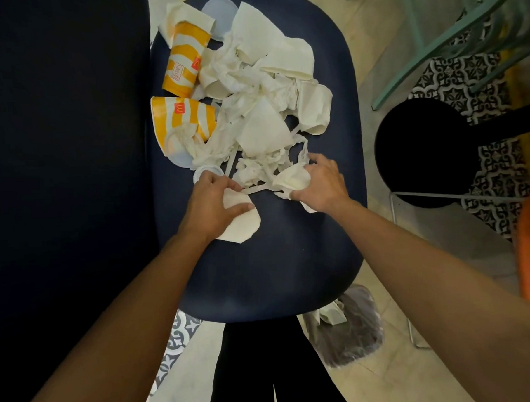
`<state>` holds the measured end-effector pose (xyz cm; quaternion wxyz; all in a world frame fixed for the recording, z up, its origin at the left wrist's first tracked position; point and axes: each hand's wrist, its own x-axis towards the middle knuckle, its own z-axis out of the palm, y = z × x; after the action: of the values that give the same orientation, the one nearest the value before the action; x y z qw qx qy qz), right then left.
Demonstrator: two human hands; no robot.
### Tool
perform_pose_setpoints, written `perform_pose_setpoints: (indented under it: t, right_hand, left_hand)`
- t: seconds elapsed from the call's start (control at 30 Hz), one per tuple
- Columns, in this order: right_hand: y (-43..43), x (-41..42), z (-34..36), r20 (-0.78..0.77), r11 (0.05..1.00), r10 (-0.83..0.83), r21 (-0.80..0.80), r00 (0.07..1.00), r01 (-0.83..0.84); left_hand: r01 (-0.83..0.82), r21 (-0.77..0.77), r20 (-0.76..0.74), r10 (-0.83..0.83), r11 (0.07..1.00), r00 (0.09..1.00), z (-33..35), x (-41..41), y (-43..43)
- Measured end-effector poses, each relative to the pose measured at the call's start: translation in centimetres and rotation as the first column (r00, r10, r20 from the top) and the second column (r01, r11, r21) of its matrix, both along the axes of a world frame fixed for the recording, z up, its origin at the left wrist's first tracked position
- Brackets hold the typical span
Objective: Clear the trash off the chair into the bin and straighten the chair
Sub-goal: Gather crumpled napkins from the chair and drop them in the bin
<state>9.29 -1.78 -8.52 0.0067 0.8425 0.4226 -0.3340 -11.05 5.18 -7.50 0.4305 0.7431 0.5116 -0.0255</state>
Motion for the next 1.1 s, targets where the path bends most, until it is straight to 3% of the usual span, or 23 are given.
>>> perform_pose_setpoints:
  t: [0.1, 0.27, 0.47, 0.63, 0.73, 0.93, 1.1]
  right_hand:
    - [0.0, -0.4, -0.6, -0.063, 0.999, 0.012, -0.032, 0.998, -0.014]
    - [-0.1, -1.0, -0.8, -0.063, 0.999, -0.034, 0.029, 0.997, 0.036]
    - [-1.1, -1.1, 0.5, -0.280, 0.979, -0.165, 0.067, 0.946, 0.191]
    - [-0.6, -2.2, 1.2, -0.423, 0.989, -0.040, 0.110, 0.905, 0.095]
    - [0.2, -3.3, 0.6, -0.384, 0.988, 0.071, 0.156, 0.921, -0.011]
    - [1.4, -5.4, 0.4, -0.146, 0.953, 0.290, 0.131, 0.946, -0.272]
    - [2.4, -6.6, 0.8, -0.042, 0.888, 0.450, 0.131, 0.892, -0.442]
  left_hand:
    - [0.160, -0.040, -0.078, -0.162, 0.986, 0.984, -0.1, -0.4, -0.5]
    - [0.392, 0.031, -0.214, -0.377, 0.920, 0.901, -0.1, -0.3, -0.8]
    - [0.443, 0.003, -0.275, -0.426, 0.896, 0.862, -0.4, -0.1, -1.4]
    - [0.416, -0.008, -0.272, -0.402, 0.910, 0.874, -0.6, -0.1, -2.1]
    - [0.369, 0.037, -0.253, -0.349, 0.929, 0.902, -0.5, -0.1, -2.3]
    - [0.281, 0.068, -0.231, -0.259, 0.957, 0.938, -0.6, -0.7, -1.8]
    - [0.219, 0.030, -0.171, -0.211, 0.975, 0.963, -0.6, -1.1, -1.4]
